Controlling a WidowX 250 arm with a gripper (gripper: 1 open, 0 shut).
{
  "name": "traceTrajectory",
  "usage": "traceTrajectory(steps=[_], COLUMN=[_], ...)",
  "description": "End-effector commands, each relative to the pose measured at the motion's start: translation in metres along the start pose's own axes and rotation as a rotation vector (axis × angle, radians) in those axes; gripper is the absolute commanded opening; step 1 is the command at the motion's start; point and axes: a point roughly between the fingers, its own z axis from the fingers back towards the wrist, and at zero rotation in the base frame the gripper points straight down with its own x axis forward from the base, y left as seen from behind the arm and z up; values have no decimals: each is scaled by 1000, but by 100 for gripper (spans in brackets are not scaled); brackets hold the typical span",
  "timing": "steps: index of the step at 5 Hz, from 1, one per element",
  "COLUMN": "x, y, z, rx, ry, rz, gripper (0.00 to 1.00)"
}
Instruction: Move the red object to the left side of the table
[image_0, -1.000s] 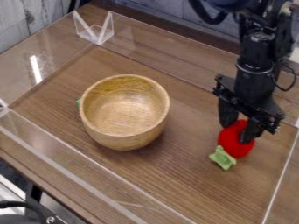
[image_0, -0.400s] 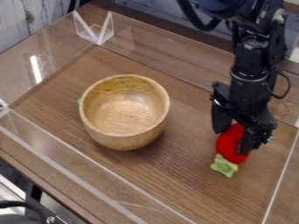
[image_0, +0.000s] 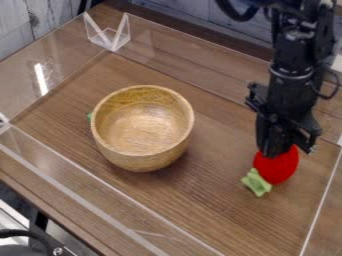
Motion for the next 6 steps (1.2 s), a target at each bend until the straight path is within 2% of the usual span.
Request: traceTrajectory(steps=[1, 2, 3, 5, 6], x=[5, 1, 4, 0, -2], y=[4, 7, 9, 12, 12], z=[30, 36, 27, 16, 13], rx=[8, -1, -6, -14, -13], ry=[-82, -87, -58, -4, 12], rz=[71, 134, 79, -41, -99], gripper=[100, 100, 100, 100, 100])
